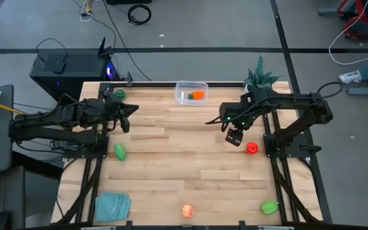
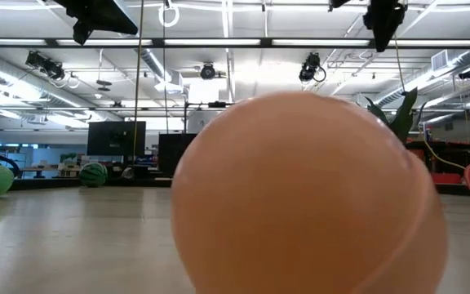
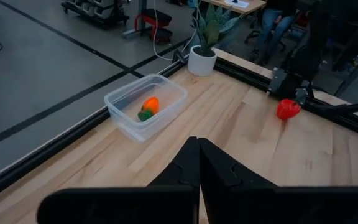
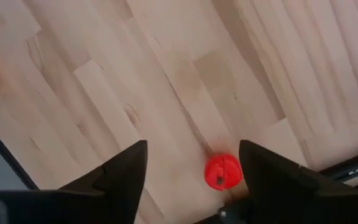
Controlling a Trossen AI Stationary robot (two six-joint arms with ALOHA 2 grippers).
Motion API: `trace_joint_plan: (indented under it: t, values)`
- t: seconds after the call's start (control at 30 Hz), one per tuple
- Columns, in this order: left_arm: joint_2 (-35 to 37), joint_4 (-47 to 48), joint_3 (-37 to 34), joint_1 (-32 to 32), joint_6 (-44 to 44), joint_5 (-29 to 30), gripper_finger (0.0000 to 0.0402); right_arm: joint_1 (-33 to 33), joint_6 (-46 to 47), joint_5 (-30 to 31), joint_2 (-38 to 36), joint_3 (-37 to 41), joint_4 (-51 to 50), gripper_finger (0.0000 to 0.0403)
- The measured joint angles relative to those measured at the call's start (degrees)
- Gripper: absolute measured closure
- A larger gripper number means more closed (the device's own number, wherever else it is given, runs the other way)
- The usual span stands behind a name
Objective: Pick and placing Produce into tupperware
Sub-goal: Put the red apple into the transparent container
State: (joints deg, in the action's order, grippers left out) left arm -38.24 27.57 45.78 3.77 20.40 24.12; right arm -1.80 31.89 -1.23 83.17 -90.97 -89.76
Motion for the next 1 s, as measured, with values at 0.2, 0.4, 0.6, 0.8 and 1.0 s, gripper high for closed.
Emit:
trace_joint_plan:
  t: [0.2, 0.4, 0.6, 0.8, 1.0]
  values:
    - [0.0, 0.0, 0.0, 0.0, 0.0, 0.0, 0.039, 0.0, 4.1, -1.7, -9.9, 13.3, -0.5, 0.0126]
    - [0.0, -0.4, 0.0, 0.0, 0.6, 0.0, 0.0396, 0.0, 3.7, -3.5, -16.9, 24.2, -0.3, 0.0125]
    - [0.0, -0.2, 0.0, -0.1, -1.8, -0.8, 0.0388, 0.0, 2.8, -3.9, -18.5, 30.3, -0.3, 0.0125]
    - [0.0, -0.2, 0.0, -0.1, -5.0, -6.3, 0.0392, 0.0, -1.1, -4.0, -18.4, 32.8, 0.2, 0.0128]
    - [0.0, -0.2, 0.0, -0.1, -5.2, -7.1, 0.0394, 0.0, -3.8, -4.0, -18.4, 32.9, 0.7, 0.0128]
